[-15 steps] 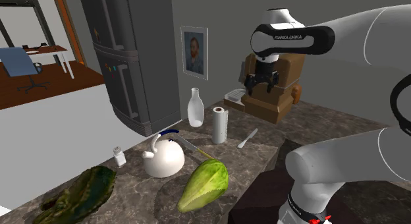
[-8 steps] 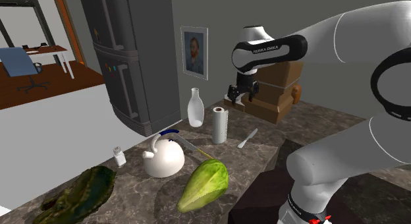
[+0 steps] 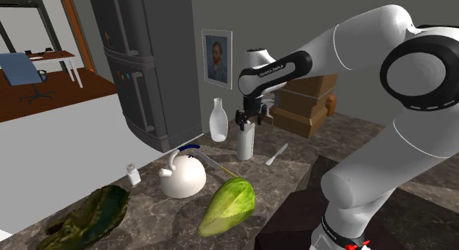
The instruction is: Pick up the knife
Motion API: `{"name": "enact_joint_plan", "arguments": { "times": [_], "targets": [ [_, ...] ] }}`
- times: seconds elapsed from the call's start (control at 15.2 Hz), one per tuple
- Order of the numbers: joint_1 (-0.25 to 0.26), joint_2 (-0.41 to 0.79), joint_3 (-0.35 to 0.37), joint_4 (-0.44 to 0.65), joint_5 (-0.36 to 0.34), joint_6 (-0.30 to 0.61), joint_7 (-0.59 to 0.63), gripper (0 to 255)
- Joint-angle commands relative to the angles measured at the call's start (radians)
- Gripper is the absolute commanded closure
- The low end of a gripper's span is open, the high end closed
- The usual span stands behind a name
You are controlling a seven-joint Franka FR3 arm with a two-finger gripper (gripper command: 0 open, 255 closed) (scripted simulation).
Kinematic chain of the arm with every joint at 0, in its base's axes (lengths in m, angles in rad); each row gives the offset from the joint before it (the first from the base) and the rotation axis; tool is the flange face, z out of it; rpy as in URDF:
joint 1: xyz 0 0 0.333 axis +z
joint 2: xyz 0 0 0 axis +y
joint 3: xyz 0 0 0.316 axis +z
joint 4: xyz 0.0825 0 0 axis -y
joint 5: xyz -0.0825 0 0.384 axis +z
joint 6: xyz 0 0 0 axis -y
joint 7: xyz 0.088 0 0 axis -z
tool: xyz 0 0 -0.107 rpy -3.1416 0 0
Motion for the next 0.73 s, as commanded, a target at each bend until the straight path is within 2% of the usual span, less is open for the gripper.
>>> {"name": "enact_joint_plan", "arguments": {
  "times": [0.0,0.33,0.66],
  "targets": [
    [0.016,0.054,0.026,0.008,-0.005,0.040,0.008,0],
    [0.046,0.209,0.086,0.055,-0.044,0.128,0.035,0],
    [0.082,0.372,0.134,0.119,-0.115,0.197,0.078,0]
  ]
}}
